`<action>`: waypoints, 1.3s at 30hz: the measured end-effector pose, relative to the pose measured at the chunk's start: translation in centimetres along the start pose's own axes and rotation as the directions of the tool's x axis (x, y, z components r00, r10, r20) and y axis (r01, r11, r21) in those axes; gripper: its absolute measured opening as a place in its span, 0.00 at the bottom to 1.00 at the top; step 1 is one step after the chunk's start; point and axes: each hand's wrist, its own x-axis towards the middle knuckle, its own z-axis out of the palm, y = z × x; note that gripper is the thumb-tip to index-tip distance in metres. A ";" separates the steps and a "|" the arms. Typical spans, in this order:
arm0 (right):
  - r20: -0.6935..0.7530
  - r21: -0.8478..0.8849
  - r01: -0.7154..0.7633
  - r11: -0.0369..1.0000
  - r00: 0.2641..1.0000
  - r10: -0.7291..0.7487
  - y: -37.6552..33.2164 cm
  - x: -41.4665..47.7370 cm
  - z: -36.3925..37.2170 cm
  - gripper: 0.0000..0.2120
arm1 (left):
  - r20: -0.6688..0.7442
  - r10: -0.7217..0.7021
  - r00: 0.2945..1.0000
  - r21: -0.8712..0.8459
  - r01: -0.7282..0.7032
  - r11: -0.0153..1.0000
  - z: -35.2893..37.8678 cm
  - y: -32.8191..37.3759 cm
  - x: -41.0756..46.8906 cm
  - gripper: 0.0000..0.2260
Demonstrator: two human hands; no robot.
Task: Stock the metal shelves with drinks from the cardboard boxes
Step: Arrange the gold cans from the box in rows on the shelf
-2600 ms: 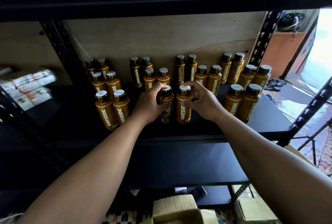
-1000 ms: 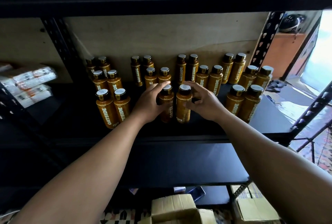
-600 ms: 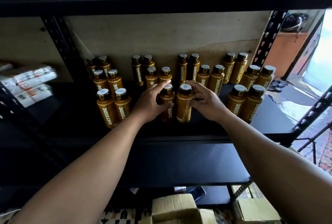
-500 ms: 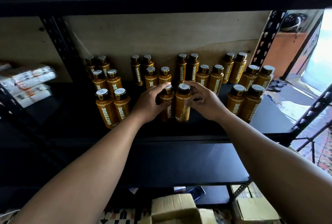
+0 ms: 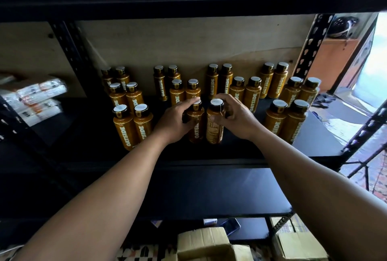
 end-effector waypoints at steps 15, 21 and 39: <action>0.009 0.101 -0.004 0.995 1.000 0.003 0.2 0.0 0.5 0.30 | 0.013 0.000 1.000 -0.009 0.000 1.000 -0.1 0.1 -0.1 0.30; -0.015 0.070 -0.006 0.998 1.000 0.007 0.2 0.0 0.4 0.28 | -0.003 0.007 1.000 -0.005 -0.007 1.000 -0.1 0.0 -0.1 0.30; -0.038 0.120 -0.050 0.992 0.998 0.055 0.1 -0.2 0.5 0.35 | 0.001 0.010 1.000 -0.046 -0.010 0.999 0.0 -0.4 0.0 0.30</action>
